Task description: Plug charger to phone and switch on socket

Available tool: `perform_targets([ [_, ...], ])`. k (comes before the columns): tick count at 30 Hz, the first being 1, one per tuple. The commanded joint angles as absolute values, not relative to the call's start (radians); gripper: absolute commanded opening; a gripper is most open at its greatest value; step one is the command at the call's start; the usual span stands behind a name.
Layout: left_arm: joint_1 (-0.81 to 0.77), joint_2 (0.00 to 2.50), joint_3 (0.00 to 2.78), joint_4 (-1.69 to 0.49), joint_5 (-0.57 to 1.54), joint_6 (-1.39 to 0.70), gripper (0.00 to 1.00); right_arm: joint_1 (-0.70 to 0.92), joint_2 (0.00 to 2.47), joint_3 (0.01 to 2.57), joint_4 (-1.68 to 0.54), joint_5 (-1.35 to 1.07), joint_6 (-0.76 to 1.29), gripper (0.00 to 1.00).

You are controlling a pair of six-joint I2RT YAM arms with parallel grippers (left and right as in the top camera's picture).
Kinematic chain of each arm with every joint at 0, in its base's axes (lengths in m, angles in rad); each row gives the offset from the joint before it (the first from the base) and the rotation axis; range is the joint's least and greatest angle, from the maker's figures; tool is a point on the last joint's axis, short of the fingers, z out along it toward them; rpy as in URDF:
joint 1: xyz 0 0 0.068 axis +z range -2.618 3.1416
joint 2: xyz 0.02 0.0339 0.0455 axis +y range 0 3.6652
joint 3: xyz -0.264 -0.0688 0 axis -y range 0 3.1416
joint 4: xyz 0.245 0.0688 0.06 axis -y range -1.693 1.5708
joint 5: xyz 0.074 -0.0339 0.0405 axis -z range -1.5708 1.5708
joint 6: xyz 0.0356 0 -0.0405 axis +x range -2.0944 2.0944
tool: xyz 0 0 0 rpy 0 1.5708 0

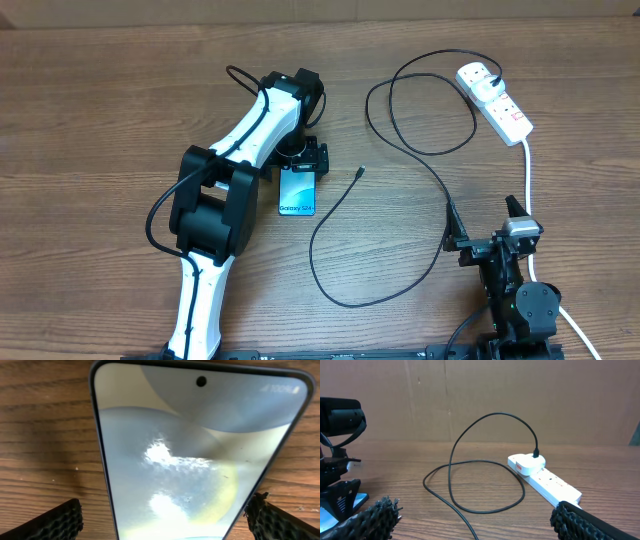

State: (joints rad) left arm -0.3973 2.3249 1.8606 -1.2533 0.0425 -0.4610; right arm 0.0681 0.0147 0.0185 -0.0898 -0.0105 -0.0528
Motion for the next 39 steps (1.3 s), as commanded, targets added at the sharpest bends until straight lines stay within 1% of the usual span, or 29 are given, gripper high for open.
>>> perform_targets([
  [1,-0.400,2.334,1.876,-1.247,0.064,-0.441,1.00,0.072,0.003,0.009,-0.084,-0.001,-0.057,1.00],
  [15,-0.407,2.334,1.795,-1.232,0.063,-0.422,1.00,0.072,0.003,0.009,-0.084,-0.001,-0.057,1.00],
  [17,-0.407,2.334,1.786,-1.213,0.063,-0.422,0.97,0.072,0.003,0.009,-0.084,-0.001,-0.057,1.00],
  [18,-0.407,2.334,1.779,-1.200,0.064,-0.422,0.95,0.072,0.003,0.009,-0.084,-0.001,-0.057,1.00],
  [20,-0.407,2.334,1.757,-1.168,0.063,-0.422,0.94,0.072,0.003,0.009,-0.084,-0.001,-0.057,1.00],
  [24,-0.407,2.334,1.692,-1.087,0.027,-0.422,0.90,0.072,0.003,0.009,-0.084,-0.001,-0.057,1.00],
  [28,-0.405,2.334,1.648,-1.029,-0.020,-0.423,0.82,0.072,0.003,0.009,-0.084,-0.001,-0.057,1.00],
  [30,-0.405,2.334,1.647,-1.016,-0.039,-0.422,0.79,0.072,0.003,0.009,-0.084,-0.001,-0.057,1.00],
  [33,-0.404,2.334,1.647,-0.995,-0.048,-0.422,0.77,0.072,0.003,0.009,-0.084,-0.001,-0.057,1.00],
  [39,-0.402,2.334,1.646,-0.972,-0.076,-0.422,0.77,0.072,0.003,0.009,-0.084,-0.001,-0.057,1.00],
])
